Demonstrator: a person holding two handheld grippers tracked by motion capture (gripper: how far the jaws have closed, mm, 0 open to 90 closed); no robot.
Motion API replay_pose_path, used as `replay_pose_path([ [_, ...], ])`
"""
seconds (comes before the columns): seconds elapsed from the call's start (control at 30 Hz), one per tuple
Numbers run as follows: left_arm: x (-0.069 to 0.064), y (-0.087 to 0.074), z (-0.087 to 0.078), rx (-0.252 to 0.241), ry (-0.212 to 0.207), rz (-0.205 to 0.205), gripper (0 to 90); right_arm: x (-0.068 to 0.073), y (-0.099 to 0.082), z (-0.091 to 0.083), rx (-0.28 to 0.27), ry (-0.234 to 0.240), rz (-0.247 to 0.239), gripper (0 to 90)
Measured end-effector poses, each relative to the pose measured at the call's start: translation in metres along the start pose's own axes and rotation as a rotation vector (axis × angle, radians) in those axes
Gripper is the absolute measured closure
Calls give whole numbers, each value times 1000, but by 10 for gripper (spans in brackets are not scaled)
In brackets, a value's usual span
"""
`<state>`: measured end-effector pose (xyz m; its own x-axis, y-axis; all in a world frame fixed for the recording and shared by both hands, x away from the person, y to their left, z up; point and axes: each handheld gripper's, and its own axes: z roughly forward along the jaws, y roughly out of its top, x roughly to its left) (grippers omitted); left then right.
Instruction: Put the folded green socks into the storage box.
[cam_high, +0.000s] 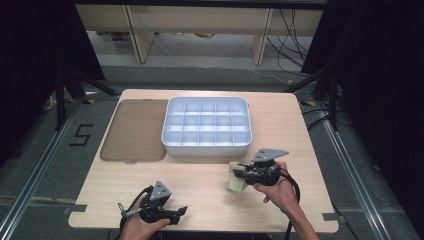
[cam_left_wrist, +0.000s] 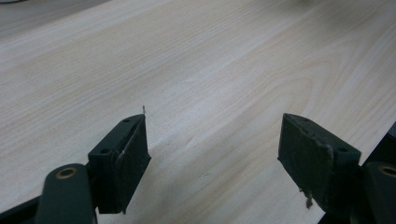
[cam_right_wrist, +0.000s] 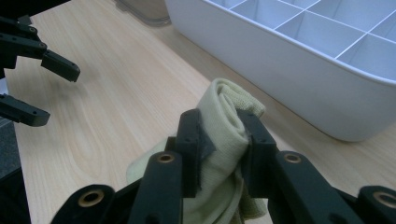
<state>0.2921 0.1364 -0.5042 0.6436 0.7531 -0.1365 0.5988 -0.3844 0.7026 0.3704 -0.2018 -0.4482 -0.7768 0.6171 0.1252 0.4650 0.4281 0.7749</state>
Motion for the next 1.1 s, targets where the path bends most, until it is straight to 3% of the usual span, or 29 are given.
replay_pose_path([
  [0.07, 0, 1, 0, 3, 2, 20, 237, 0, 1, 0, -6, 0, -13, 725],
  [0.13, -1, 0, 0, 1, 1, 7, 237, 2, 3, -2, -2, 4, 21, 725],
  [0.17, 0, 0, 0, 2, 4, 8, 238, 0, 3, -1, -15, 7, -17, 725],
  [0.2, 0, 0, -1, 13, -3, 17, 237, 2, 4, -2, -3, -3, 12, 725],
  [0.23, 0, 0, -1, 9, -4, 8, 237, 0, 5, -2, -23, -8, -13, 725],
  [0.33, 1, 1, -2, 15, -3, 31, 237, -1, 7, -2, -20, 2, -25, 725],
  [0.4, 2, 1, -1, 14, -4, 34, 237, 0, 7, -3, -20, -11, -8, 725],
  [0.5, 2, 1, -2, 17, -4, 36, 237, -1, 9, -3, -11, -2, -31, 725],
  [0.6, 2, 1, -1, 13, -5, 35, 237, -2, 10, -3, -16, -14, -24, 725],
  [0.63, 2, 1, -1, 13, -2, 31, 237, 0, 9, -3, -13, -12, 2, 725],
  [0.67, 3, 1, -1, 14, -2, 34, 237, -3, 10, -2, -14, -8, -23, 725],
  [0.73, 2, 0, -1, 4, 8, 8, 237, -4, 10, -2, -8, -2, -24, 725],
  [0.93, 1, 1, -1, 17, 1, 19, 237, -4, 11, -4, -1, -18, 8, 725],
  [0.97, 2, 0, -1, 13, 0, 23, 237, -7, 12, -4, -14, -35, -25, 725],
  [1.0, 2, 0, -1, 13, 1, 22, 237, -6, 12, -4, -13, -27, -8, 724],
  [1.1, 1, 0, 0, 1, 7, -1, 236, -8, 14, -3, -1, -19, -18, 725],
])
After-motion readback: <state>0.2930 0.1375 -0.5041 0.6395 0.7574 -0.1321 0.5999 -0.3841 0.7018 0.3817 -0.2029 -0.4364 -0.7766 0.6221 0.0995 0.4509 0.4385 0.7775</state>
